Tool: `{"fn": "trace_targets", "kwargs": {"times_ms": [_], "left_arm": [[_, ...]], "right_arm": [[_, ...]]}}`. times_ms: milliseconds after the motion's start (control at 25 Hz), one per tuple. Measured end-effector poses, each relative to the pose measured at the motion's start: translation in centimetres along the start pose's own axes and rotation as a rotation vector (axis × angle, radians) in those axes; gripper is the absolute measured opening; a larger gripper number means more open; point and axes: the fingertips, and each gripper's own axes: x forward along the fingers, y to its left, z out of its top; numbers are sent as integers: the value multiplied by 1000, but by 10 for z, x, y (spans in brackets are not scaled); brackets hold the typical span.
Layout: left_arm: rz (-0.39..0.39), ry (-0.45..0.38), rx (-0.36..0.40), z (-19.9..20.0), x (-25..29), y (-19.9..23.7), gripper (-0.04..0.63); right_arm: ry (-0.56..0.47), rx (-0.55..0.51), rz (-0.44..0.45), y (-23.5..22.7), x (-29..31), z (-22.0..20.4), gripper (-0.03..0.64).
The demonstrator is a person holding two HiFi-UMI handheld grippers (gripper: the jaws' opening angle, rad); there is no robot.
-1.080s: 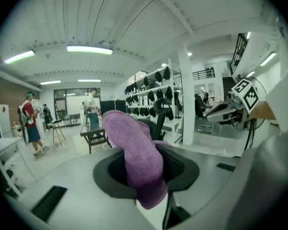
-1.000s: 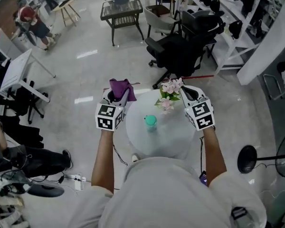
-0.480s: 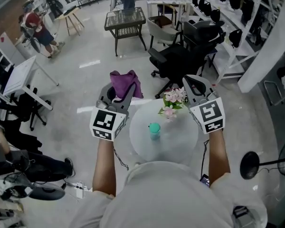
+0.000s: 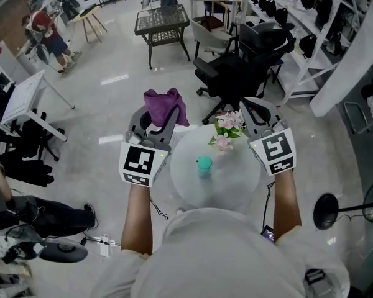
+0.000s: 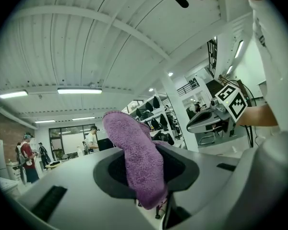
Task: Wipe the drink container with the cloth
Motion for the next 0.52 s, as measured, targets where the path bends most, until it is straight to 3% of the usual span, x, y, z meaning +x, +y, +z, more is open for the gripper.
{"fn": "trace_targets", "kwargs": {"times_ms": [520], "left_arm": [[-21,29,-16,-18,1,-5,130]], "right_arm": [[31,-27,6,9,7,-10,12]]}}
